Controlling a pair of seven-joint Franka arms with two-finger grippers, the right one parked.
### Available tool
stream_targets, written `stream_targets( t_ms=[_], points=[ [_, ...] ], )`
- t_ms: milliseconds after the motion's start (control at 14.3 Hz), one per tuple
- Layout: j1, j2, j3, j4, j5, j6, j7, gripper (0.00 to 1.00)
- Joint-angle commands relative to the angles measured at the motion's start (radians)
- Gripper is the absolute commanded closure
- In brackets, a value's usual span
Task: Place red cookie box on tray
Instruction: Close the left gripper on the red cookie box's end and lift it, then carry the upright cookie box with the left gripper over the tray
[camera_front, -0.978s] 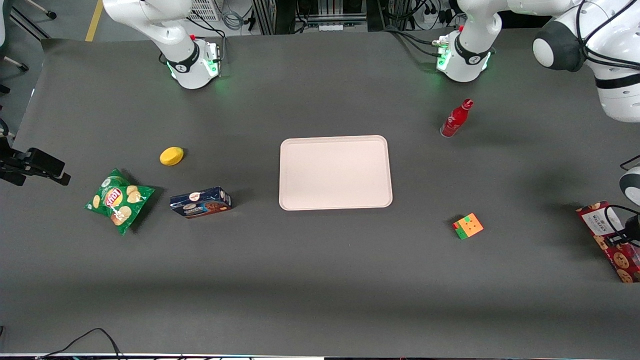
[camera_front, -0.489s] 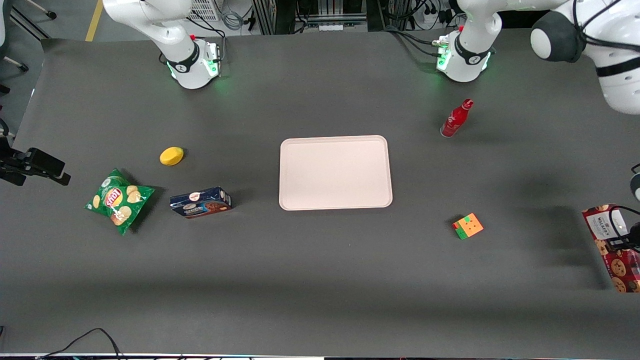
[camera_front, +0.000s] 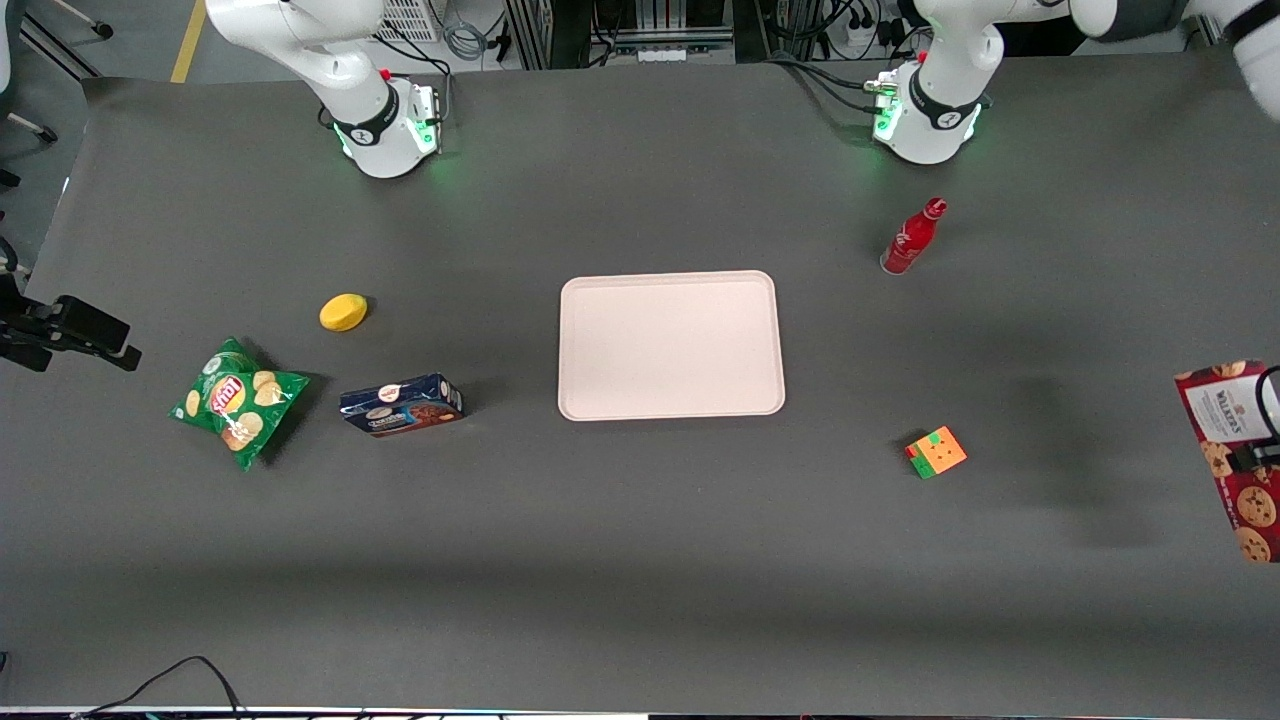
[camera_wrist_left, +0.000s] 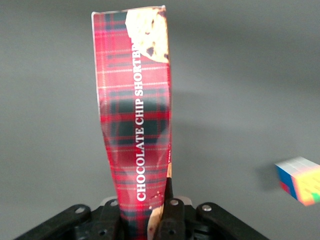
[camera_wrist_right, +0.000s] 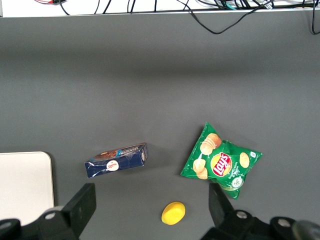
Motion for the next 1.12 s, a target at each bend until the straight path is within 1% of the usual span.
stream_targets(
  t_ms=[0, 70, 210, 349, 629, 769, 909, 1048],
  points=[
    [-0.012, -0.164, -0.069, -0.027, 0.110, -0.166, -0.098, 1.00],
    [-0.010, -0.204, -0.102, -0.030, 0.141, -0.213, -0.127, 1.00],
    [-0.013, -0.247, -0.152, -0.029, 0.173, -0.273, -0.221, 1.00],
    [-0.013, -0.284, -0.264, -0.030, 0.211, -0.325, -0.323, 1.00],
    [-0.017, -0.301, -0.473, -0.050, 0.218, -0.373, -0.537, 1.00],
    [-0.017, -0.301, -0.594, -0.068, 0.248, -0.373, -0.668, 1.00],
    [-0.021, -0.297, -0.732, -0.090, 0.320, -0.353, -0.785, 1.00],
    [-0.026, -0.290, -0.874, -0.124, 0.421, -0.320, -0.844, 1.00]
  ],
)
